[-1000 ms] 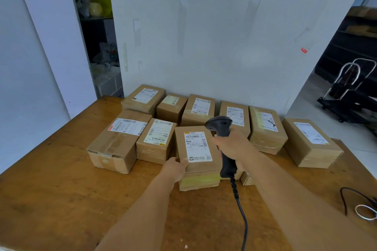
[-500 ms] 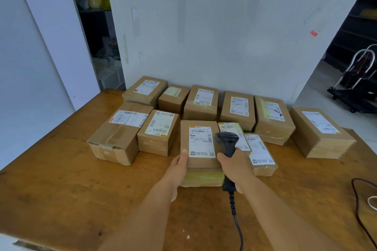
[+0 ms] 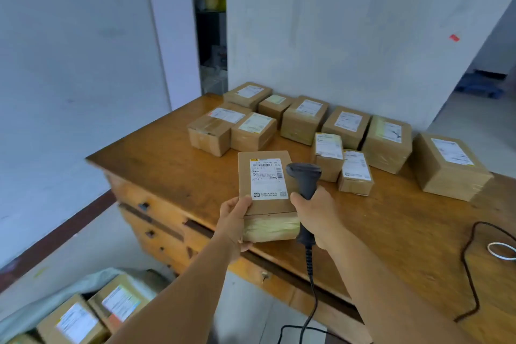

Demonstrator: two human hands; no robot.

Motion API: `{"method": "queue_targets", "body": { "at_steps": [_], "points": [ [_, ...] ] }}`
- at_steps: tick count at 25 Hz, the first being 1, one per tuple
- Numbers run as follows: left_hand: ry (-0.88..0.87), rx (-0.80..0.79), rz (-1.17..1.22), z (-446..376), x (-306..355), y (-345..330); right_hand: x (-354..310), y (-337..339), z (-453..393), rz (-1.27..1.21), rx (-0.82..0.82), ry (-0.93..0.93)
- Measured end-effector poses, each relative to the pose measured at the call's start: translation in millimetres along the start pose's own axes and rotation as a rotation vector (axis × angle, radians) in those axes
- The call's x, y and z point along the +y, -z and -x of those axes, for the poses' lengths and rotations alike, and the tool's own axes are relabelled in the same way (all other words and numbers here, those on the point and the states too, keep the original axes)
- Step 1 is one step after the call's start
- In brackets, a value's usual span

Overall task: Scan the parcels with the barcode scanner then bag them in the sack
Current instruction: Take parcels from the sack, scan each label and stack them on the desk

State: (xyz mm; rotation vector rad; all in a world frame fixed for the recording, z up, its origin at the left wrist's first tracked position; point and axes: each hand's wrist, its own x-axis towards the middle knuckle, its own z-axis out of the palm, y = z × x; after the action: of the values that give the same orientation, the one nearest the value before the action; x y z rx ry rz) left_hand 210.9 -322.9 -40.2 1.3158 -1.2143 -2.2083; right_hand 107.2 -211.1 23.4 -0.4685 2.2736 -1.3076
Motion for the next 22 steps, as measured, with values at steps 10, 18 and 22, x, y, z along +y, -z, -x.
{"method": "queue_targets", "body": {
  "at_steps": [10, 18, 22],
  "points": [
    [-0.142, 0.401, 0.083, 117.6, -33.1, 177.9, -23.6, -137.2, 125.5, 0.127, -0.344, 0.190],
    [-0.118, 0.635, 0.210, 177.2, -88.7, 373.5, -33.6, -314.5, 232.5, 0.294, -0.619, 0.309],
    [-0.053, 0.727, 0.216, 188.5, -130.9, 479.4, -22.2, -413.3, 282.5, 0.372, -0.727, 0.274]
  ]
}}
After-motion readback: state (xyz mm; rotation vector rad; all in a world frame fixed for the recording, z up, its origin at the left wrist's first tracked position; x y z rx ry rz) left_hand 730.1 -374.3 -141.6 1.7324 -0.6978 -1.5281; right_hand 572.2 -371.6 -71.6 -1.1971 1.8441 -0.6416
